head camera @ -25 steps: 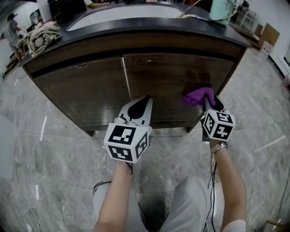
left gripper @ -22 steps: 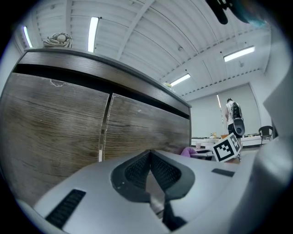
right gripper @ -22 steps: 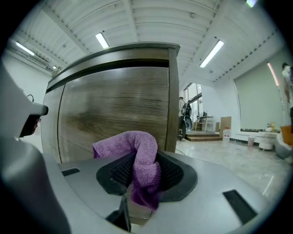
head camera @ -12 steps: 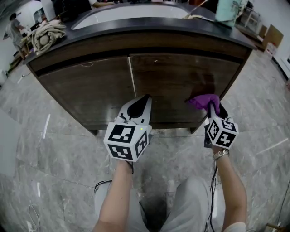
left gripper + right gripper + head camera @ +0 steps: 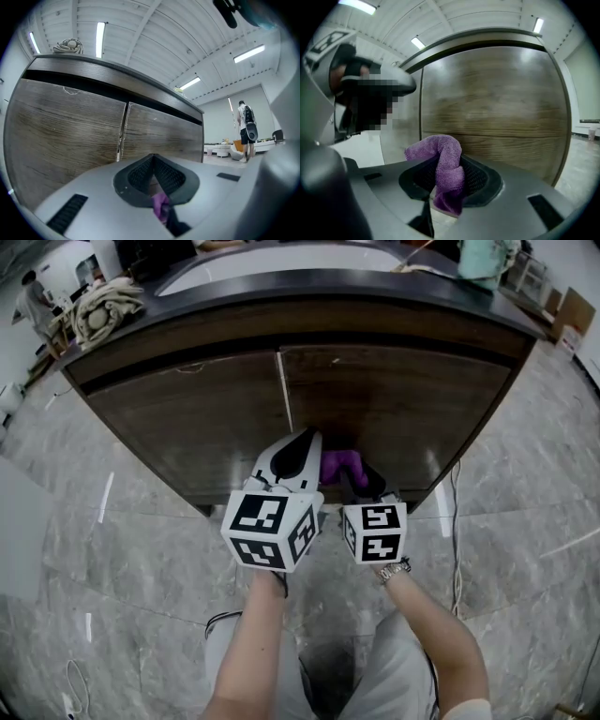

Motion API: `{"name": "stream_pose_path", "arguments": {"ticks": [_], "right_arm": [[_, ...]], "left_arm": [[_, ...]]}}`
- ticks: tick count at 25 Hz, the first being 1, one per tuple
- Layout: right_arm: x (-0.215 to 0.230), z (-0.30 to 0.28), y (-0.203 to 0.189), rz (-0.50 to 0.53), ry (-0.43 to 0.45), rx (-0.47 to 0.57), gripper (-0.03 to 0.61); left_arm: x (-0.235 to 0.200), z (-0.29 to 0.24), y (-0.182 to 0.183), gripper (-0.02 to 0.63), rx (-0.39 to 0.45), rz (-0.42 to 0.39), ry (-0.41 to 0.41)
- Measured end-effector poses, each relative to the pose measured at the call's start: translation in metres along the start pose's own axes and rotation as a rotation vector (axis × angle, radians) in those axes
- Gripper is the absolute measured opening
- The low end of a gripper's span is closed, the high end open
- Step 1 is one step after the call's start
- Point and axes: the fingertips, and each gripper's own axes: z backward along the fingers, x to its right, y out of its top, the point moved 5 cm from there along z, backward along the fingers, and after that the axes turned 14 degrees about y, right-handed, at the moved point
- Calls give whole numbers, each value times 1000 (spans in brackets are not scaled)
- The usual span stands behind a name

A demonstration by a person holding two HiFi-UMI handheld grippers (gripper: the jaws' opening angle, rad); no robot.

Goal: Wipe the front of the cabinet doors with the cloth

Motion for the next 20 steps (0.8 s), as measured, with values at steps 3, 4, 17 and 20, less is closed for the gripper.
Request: {"name": "stream_pose_path", "arguments": {"ticks": [3, 4, 17, 20], "right_arm": [[-20, -30, -16, 20, 8, -40, 132], [-25, -38, -21, 13, 8, -49, 132], [9, -38, -29, 14, -28, -67, 132], [28, -24, -28, -1, -50, -56, 132]], "left_arm": [[-2, 1, 2, 6, 6, 5, 2], [-3, 2, 2, 6, 8, 7, 3], [4, -6, -5, 6, 0, 4, -30], [8, -10, -7, 6, -2, 6, -40]]}}
